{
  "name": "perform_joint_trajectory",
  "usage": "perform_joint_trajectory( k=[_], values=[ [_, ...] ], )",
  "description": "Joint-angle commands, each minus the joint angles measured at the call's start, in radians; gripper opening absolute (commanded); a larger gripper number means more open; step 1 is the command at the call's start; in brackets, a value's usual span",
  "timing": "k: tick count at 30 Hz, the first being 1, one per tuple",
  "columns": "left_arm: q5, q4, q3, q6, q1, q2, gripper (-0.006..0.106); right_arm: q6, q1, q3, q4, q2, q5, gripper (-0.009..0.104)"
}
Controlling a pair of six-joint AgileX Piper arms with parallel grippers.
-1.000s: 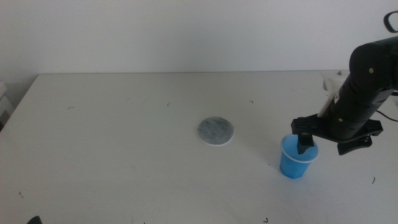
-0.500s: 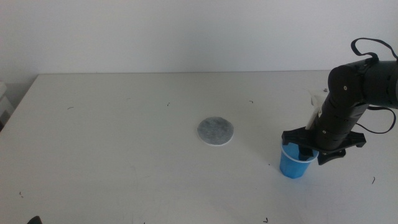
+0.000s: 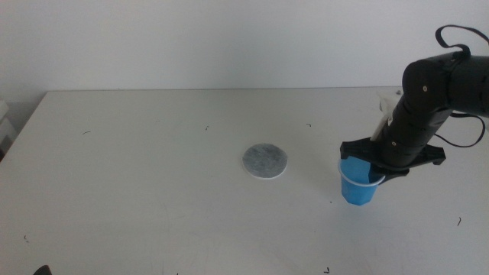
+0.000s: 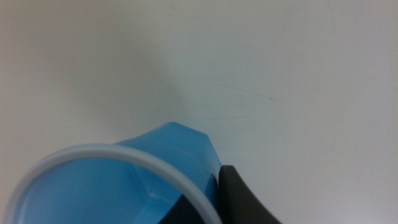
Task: Place an empty cup on a cup mat.
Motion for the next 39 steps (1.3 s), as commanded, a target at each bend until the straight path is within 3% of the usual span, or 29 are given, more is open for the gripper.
perform_joint_trajectory(
  k=[1,12,25,31,39],
  values=[
    [-0.066,0.003,-0.006,-0.011,0.001,-0.013,0.105,0.0,0.016,-0.079,0.013,-0.057,0.028,-0.001],
    [-0.066,0.003,-0.006,-0.011,0.001,-0.013,0.105,-0.023,0.075,-0.388,0.032,0.009,0.153,-0.001],
    [-0.066,0.003,-0.006,-0.011,0.001,-0.013,0.105,-0.047,0.165,-0.826,0.066,0.329,0.289,-0.001],
    [-0.066,0.003,-0.006,-0.011,0.001,-0.013,0.105,-0.061,0.168,-0.892,0.111,0.42,0.284,-0.001],
    [-0.066,0.003,-0.006,-0.011,0.001,-0.013,0.105,-0.068,0.168,-0.892,0.112,0.455,0.235,-0.001]
  ],
)
